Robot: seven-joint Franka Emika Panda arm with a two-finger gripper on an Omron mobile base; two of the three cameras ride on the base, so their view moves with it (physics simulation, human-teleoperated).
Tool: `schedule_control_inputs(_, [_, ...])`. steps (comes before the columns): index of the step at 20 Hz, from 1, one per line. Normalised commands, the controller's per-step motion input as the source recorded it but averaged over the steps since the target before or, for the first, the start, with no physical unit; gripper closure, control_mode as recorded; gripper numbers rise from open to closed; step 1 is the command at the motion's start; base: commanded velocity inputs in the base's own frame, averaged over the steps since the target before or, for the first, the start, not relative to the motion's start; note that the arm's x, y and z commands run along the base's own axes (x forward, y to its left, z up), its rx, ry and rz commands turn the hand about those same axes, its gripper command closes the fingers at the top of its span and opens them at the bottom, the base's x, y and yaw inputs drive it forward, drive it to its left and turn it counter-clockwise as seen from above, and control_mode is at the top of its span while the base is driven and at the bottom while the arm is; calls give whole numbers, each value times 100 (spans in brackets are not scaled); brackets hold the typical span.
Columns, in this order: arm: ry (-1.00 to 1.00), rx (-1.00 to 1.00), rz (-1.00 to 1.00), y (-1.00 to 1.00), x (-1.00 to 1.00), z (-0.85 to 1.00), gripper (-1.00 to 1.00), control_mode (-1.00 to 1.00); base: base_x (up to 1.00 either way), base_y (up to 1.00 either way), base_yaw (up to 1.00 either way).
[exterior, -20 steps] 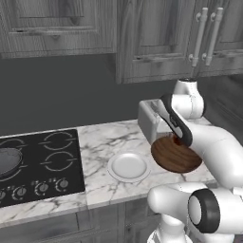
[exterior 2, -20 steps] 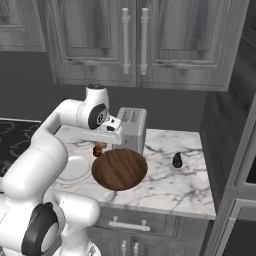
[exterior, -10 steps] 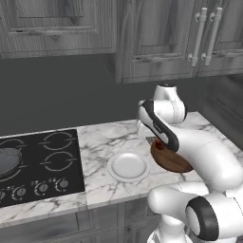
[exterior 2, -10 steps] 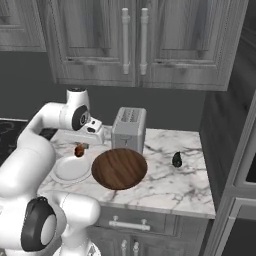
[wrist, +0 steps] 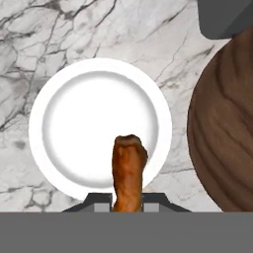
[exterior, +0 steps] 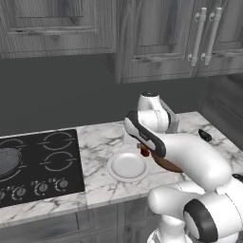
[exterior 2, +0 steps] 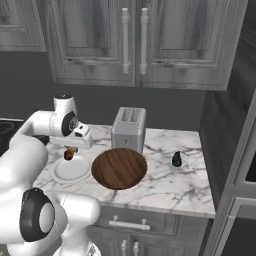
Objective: Place the chicken drumstick on the plate and place the eggplant on the same plate.
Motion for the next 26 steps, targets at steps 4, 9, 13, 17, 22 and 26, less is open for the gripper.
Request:
schedule_control_inputs(4, [0,0,1,0,13,-41,100,-100,0,0,0])
schedule_control_inputs(9, [0,0,0,10,0,-35,100,-100,0,0,0])
schedule_control_inputs(13, [0,0,0,1,0,-29,100,-100,0,0,0])
schedule_control_inputs(17, [0,0,0,0,0,-23,100,-100,0,0,0])
schedule_control_inputs(22, [0,0,0,0,0,-23,100,-100,0,0,0])
schedule_control_inputs(26, [0,0,0,0,4,-15,100,-100,0,0,0])
